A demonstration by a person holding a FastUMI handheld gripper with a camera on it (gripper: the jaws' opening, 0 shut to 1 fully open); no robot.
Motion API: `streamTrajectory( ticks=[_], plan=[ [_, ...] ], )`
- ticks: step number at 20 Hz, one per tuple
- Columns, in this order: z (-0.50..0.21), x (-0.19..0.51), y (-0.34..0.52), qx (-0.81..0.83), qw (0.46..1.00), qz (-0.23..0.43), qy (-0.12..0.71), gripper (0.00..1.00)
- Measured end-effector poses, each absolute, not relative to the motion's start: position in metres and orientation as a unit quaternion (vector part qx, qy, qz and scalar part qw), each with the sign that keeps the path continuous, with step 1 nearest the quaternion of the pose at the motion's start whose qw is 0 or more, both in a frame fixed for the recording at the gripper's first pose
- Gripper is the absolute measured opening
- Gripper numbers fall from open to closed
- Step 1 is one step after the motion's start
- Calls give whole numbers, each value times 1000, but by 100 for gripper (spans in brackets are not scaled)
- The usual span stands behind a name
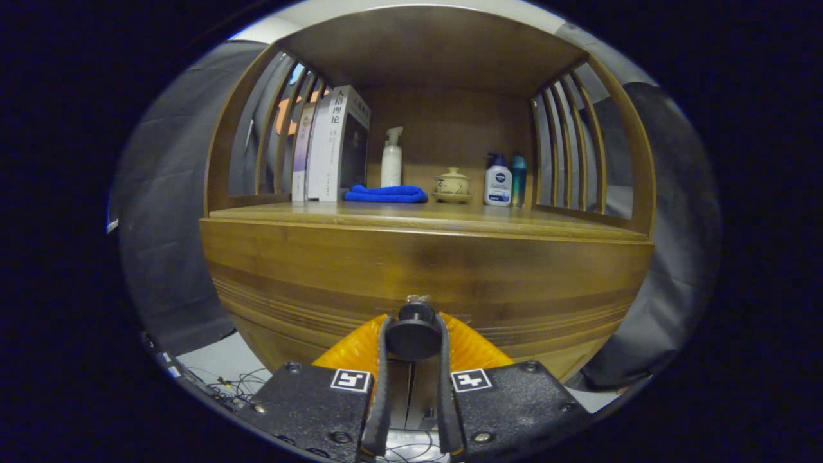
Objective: Pull open the drawer, take out the items inside it, and place them on the countertop above the cabinet.
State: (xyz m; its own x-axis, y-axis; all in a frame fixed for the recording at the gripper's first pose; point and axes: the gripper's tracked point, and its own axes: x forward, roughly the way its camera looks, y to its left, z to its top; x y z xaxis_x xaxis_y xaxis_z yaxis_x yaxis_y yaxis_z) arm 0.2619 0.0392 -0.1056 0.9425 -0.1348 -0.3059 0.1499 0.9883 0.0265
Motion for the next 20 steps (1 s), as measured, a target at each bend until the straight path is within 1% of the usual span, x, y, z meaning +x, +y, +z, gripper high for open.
streamTrajectory(
  ticks=[7, 20],
  plan=[
    [-104, 234, 44, 34, 985, -69, 152, 32],
    [-98, 151, 55, 49, 986, -55, 151, 32]
  ],
)
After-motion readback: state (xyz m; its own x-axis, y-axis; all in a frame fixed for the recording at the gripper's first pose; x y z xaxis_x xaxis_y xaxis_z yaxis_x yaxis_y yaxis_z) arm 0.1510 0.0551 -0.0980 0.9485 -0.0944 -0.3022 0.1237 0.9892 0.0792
